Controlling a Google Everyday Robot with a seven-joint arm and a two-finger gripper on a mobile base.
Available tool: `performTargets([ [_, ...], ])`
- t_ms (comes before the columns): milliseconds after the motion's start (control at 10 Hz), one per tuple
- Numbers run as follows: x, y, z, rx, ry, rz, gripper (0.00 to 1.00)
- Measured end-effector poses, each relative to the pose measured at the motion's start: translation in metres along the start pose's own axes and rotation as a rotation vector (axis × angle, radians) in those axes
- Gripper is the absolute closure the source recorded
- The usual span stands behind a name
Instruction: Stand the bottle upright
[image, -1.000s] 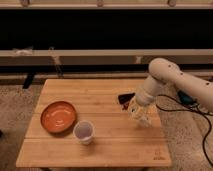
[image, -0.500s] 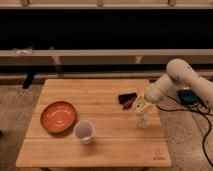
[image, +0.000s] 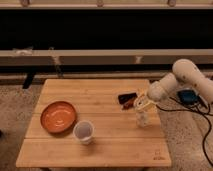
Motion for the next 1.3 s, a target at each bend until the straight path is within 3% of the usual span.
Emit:
performTargets([
  [400,-0.001,0.0,0.001,0.0,-0.003,0.0,0.86],
  [600,-0.009,0.016,0.002,0.023,-0.083,0.003,0.86],
  [700,-0.018,0.023,0.003,0.028,-0.089,-0.019,0.86],
  [900,-0.042,0.036,-0.002,0.073,-0.089,-0.101,0.86],
  [1300,-0.051,0.042,0.002,0.101,-0.109,-0.141,0.86],
])
